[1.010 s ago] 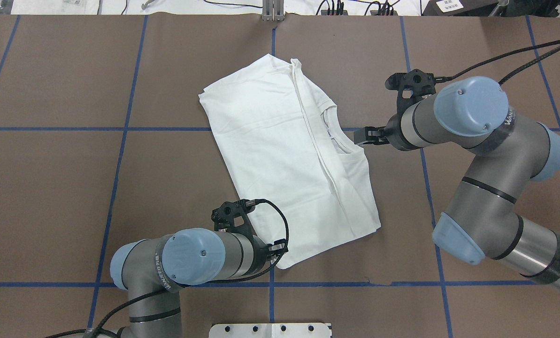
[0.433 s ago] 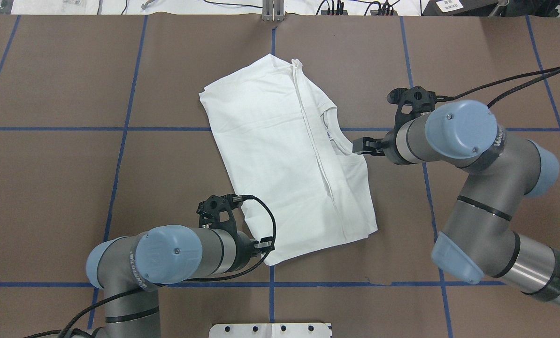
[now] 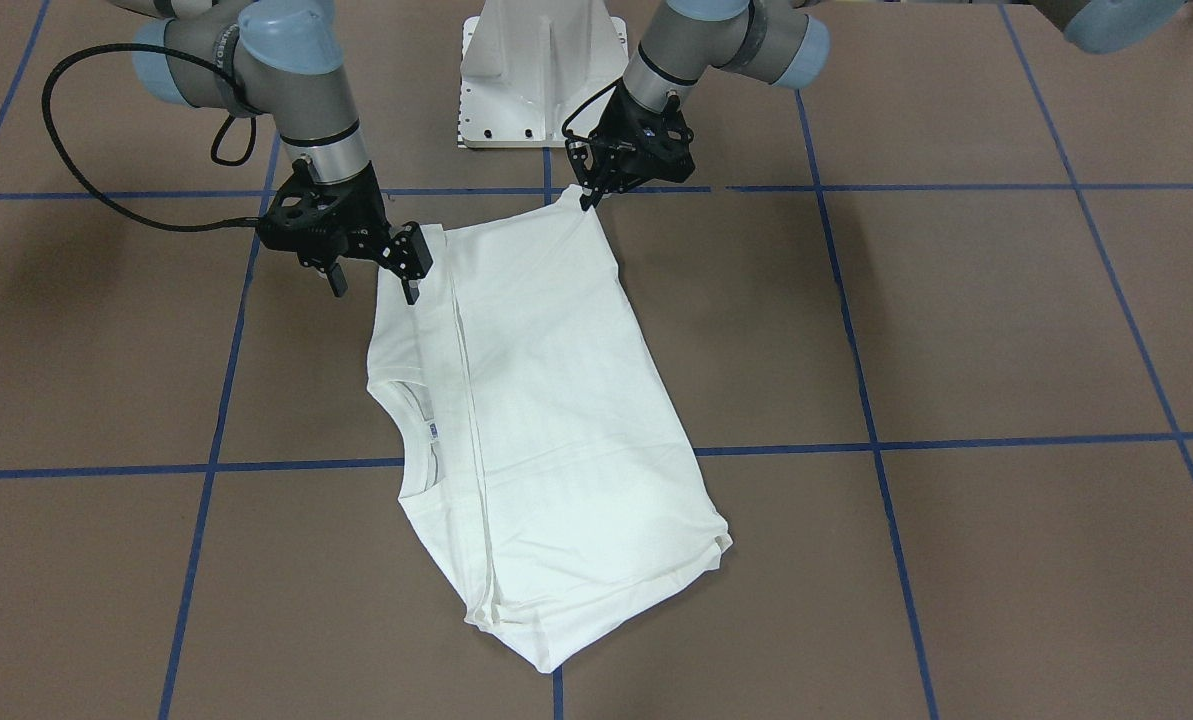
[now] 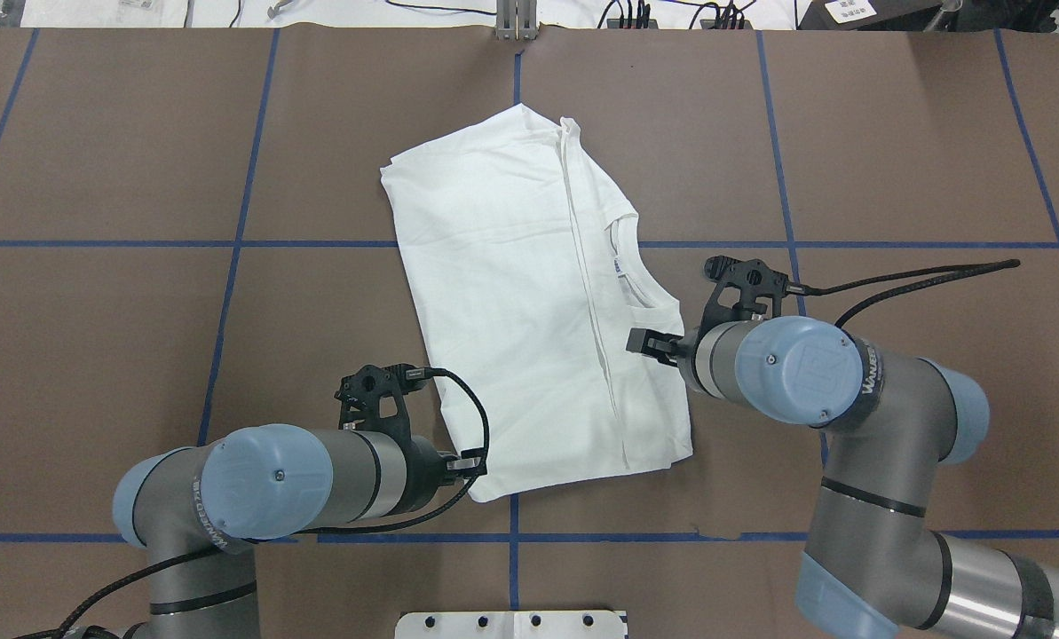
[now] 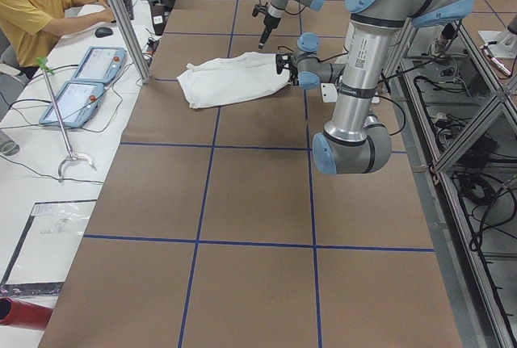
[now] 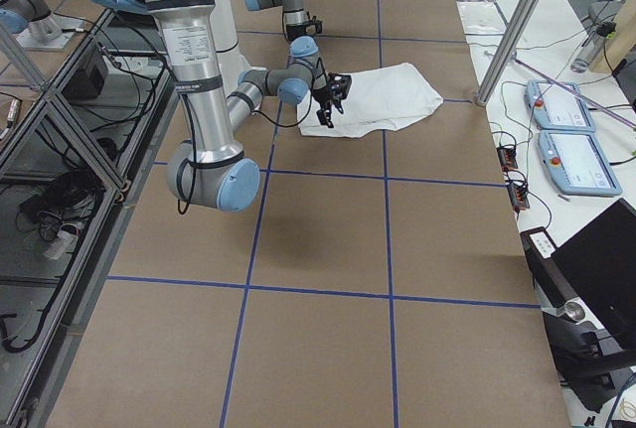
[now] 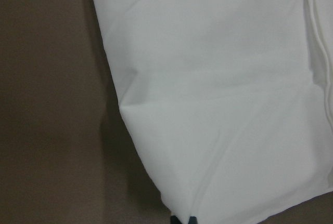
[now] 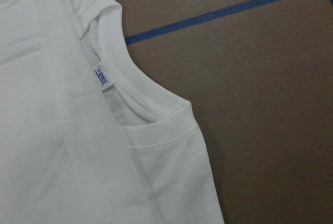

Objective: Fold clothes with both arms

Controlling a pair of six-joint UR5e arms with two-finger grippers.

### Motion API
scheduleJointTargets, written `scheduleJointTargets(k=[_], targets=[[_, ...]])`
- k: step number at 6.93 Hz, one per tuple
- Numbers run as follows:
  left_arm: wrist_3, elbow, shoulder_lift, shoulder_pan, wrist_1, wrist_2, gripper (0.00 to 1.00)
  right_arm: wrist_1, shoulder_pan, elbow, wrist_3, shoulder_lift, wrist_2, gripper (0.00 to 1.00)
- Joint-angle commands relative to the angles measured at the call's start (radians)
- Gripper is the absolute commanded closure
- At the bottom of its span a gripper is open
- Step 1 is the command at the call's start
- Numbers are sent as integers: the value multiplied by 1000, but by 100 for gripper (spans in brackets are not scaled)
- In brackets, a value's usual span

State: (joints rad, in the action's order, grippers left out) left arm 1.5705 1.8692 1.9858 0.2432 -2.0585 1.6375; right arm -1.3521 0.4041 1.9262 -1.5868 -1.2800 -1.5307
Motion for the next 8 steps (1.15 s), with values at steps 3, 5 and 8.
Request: scheduleJointTargets(k=[3,5,8], targets=[[-1,4,-2,1,-2,1,100,-35,-132,-7,-192,-24,99,8],[-1,4,-4,1,-3,1,100,-35,-157,-7,-210,-35,119,12],[0,5,-5,1,-3,1,100,-38,-174,-7,-211,-33,142,71]])
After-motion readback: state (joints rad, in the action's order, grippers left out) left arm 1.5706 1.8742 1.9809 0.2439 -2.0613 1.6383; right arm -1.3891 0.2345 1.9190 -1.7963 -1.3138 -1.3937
